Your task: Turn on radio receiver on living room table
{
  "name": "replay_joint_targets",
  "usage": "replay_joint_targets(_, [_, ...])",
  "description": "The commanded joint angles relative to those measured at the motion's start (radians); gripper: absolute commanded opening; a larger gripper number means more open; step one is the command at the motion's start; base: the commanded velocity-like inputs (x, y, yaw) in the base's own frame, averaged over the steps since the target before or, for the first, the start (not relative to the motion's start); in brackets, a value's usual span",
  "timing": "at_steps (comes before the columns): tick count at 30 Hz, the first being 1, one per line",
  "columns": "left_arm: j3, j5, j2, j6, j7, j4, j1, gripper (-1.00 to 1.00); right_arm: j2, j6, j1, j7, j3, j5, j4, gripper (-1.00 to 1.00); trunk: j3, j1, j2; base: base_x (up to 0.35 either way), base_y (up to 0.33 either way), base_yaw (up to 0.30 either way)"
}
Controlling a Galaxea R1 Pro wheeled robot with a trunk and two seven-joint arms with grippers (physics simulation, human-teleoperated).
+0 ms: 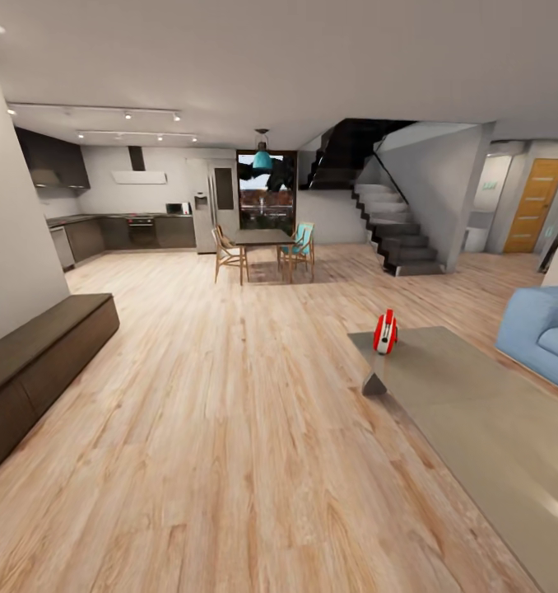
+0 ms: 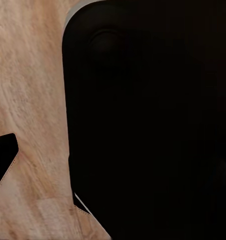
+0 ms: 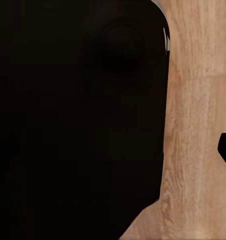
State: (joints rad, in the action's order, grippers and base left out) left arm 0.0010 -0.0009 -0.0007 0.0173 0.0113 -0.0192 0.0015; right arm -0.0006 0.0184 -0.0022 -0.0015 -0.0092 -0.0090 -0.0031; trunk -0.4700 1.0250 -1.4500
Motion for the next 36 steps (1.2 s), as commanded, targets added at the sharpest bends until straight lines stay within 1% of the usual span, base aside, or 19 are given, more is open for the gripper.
replay_joint_targets(1, [-0.001, 0.001, 0.0, -0.001, 0.0, 0.0, 0.0, 1.0, 0.0, 0.0, 0.0, 0.0, 0.0, 0.0, 0.0, 1.0, 0.0, 0.0, 0.0, 0.298, 0.025, 0.0])
replay_joint_targets(36, [-0.002, -0.001, -0.001, -0.004, -0.01, -0.006, 0.0, 1.0, 0.001, 0.0, 0.0, 0.0, 0.003, 0.001, 0.0, 1.0, 0.0, 0.0, 0.0, 0.321, 0.096, 0.0])
